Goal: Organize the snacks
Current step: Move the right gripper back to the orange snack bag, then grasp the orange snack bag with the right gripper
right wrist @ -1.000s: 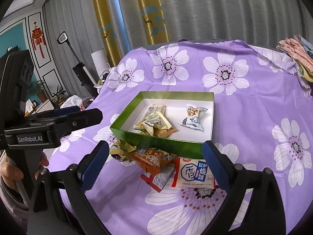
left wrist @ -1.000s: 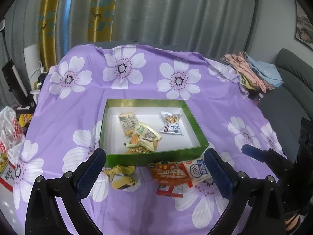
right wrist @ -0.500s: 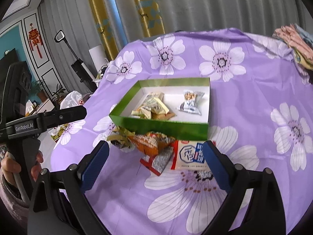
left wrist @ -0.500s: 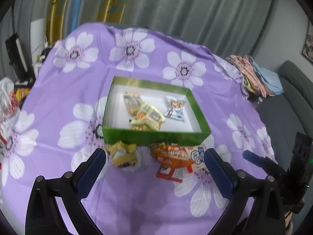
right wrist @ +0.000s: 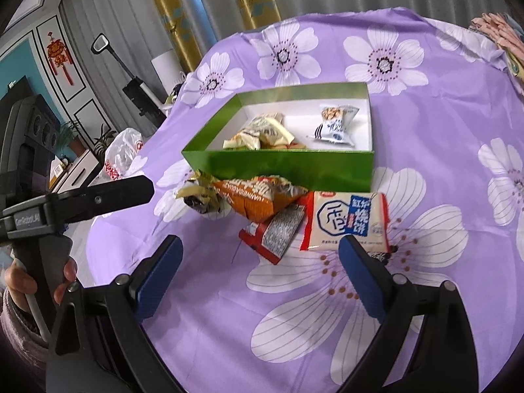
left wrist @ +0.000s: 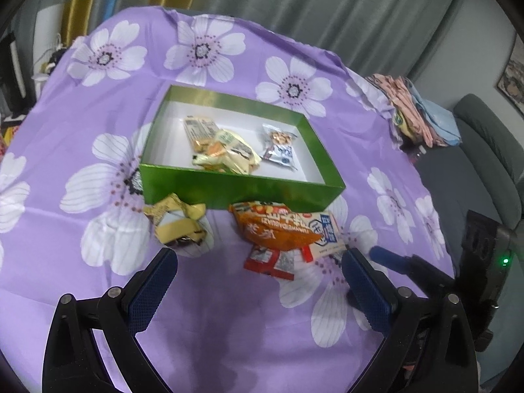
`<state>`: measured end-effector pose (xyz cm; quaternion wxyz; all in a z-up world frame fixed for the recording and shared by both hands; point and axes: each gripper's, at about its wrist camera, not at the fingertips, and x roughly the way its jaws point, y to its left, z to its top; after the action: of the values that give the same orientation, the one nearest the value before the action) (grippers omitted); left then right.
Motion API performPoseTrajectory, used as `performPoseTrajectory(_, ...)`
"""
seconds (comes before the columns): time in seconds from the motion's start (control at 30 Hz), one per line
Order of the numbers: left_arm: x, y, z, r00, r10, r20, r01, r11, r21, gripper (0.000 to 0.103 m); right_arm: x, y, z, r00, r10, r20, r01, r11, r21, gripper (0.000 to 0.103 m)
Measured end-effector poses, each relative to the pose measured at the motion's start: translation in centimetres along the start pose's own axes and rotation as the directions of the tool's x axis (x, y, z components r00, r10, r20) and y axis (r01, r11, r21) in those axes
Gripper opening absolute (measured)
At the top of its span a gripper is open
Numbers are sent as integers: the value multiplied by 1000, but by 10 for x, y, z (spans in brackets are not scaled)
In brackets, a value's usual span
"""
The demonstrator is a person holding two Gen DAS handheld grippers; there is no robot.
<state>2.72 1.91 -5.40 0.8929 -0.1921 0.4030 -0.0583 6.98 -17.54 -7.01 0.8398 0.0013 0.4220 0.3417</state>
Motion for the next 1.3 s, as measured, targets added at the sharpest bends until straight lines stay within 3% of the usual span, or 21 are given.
performPoseTrajectory(0.23, 15, 3, -3, 998, -61, -11, 61, 998, -20, 100, 20, 2, -8, 1000, 5, -15, -6, 999, -37, 96)
performPoseTrajectory(0.87, 55, -4, 10, 997, -67, -23, 68, 997, 39, 100, 62, -5, 7, 999, 47, -7, -47, 997, -66, 78)
performPoseTrajectory(0.97, 61, -5, 13, 997, -69, -26, 70, 996, 46, 88, 67, -5, 9, 999, 48, -7, -48, 996, -74, 76)
performPoseTrajectory(1.13, 73, -3, 15, 996, -80, -42, 81, 996, 40, 80, 73, -7, 11, 998, 61, -7, -61, 996, -68, 70)
performPoseTrajectory(1.3, 78, -1, 17, 995, -94, -46, 95, 995, 31, 79, 79, -6, 16, 997, 72, -9, -72, 994, -76, 64)
